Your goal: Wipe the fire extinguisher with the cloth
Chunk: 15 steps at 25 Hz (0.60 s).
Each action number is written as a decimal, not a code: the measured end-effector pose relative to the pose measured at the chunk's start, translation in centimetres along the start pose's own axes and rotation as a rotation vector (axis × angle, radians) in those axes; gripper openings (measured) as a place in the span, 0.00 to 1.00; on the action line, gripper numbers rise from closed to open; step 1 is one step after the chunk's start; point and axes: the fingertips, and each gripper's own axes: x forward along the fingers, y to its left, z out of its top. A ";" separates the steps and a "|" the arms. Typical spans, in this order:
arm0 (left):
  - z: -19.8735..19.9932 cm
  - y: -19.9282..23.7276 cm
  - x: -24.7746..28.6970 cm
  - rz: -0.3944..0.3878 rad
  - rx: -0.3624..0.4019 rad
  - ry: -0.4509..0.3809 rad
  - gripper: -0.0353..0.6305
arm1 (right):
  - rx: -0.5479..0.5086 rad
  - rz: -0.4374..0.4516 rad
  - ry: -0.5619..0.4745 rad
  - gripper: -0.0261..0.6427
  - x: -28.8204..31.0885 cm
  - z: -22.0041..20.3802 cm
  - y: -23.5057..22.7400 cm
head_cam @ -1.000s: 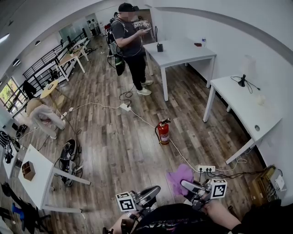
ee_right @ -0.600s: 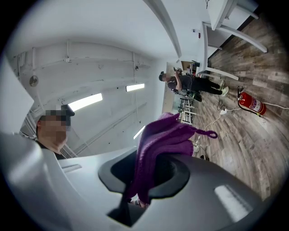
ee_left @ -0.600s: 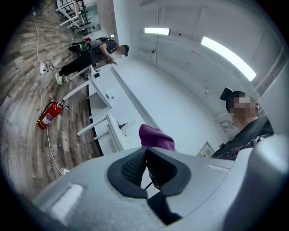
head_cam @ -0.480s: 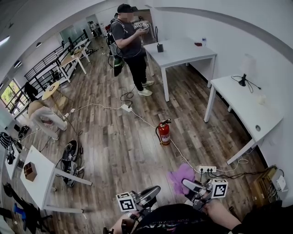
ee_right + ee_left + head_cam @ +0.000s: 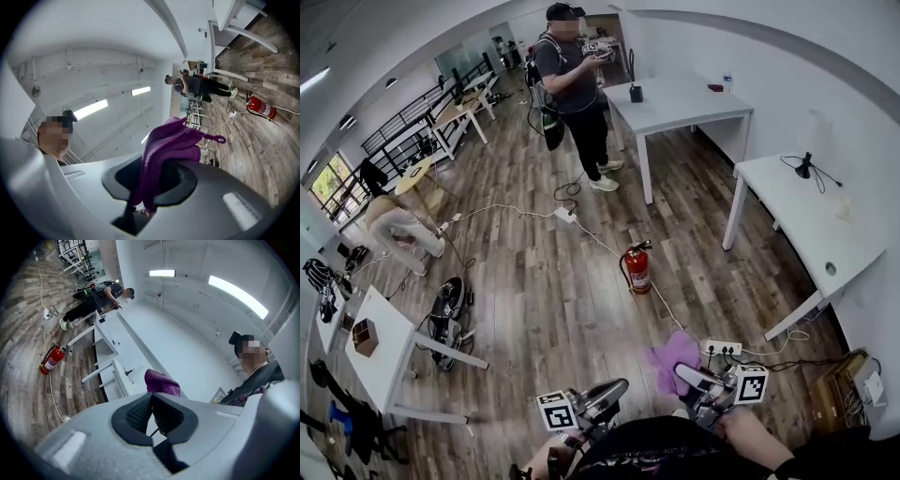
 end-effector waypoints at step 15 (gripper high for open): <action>-2.9 -1.9 3.5 0.040 0.001 -0.041 0.05 | -0.005 0.013 0.011 0.14 -5.8 2.8 1.4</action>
